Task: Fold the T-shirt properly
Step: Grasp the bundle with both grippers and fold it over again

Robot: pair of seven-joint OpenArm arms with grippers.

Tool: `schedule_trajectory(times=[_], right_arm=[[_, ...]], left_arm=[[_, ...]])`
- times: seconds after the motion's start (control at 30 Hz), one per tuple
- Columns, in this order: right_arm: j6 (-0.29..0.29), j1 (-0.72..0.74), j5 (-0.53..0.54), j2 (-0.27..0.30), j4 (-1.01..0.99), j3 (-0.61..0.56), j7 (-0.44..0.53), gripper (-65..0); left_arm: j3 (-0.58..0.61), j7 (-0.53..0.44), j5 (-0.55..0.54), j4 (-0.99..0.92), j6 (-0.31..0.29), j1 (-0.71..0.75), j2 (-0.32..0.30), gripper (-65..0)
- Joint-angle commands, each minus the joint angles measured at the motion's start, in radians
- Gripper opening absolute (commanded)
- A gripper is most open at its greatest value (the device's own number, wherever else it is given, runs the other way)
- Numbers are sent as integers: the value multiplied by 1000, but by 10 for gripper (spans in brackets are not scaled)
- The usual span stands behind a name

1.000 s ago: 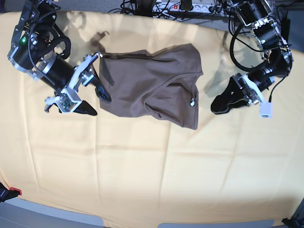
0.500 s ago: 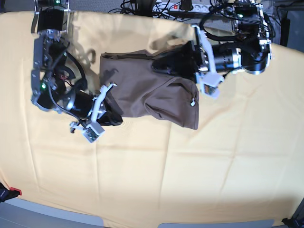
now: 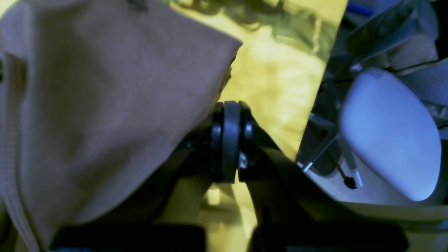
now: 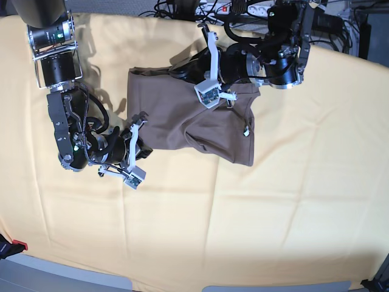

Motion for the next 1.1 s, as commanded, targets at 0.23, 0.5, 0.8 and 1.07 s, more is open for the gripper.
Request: schedule_trajectory(times=[0.23, 0.5, 0.8, 1.07], right_arm=[[3, 13, 87, 26, 11, -18, -21, -650], [3, -14, 335, 72, 31, -18, -161, -650], [3, -227, 423, 167, 293, 10, -156, -650], [3, -455, 422, 137, 444, 242, -152, -650]], left_arm=[[-1, -81, 80, -49, -5, -13, -19, -650], [13, -115, 107, -110, -5, -77, -157, -650], [200, -273, 220, -426, -5, -335, -235, -650], [513, -456, 495, -668, 45, -603, -140, -650]])
